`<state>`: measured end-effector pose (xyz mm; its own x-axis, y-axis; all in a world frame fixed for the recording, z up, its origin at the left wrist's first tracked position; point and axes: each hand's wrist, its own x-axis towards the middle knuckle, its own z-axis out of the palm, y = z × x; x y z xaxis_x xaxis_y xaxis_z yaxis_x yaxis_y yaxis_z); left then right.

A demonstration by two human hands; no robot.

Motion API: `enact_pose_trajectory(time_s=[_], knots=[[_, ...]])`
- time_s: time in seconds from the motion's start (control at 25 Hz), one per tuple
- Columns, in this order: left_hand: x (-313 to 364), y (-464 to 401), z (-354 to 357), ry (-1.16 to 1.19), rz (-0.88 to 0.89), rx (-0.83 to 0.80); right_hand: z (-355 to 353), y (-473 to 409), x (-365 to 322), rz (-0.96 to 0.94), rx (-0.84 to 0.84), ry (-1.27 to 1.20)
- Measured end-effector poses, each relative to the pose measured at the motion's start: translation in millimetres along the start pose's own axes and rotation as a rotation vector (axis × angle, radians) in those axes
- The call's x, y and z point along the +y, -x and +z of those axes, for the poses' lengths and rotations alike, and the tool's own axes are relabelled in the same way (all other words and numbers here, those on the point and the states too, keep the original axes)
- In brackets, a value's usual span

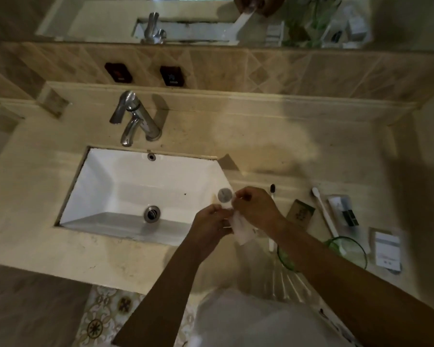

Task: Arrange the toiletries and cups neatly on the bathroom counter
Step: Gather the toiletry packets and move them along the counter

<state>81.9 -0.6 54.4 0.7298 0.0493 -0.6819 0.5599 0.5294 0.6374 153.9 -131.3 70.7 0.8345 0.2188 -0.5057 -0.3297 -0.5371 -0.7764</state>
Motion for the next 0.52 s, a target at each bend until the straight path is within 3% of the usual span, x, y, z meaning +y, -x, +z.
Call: enact_pose_trajectory(time_s=[0.12,0.36,0.52], knots=[[14,-18,42,-0.099,0.040,-0.095,-49,-6,3,0.007,0.028,-0.113],[22,-73,155,-0.394,0.127,-0.135,-165,1,34,0.046,0.073,-0.255],[9,-110,236,-0.555,0.071,-0.204,-229,2,75,0.091,0.164,-0.286]])
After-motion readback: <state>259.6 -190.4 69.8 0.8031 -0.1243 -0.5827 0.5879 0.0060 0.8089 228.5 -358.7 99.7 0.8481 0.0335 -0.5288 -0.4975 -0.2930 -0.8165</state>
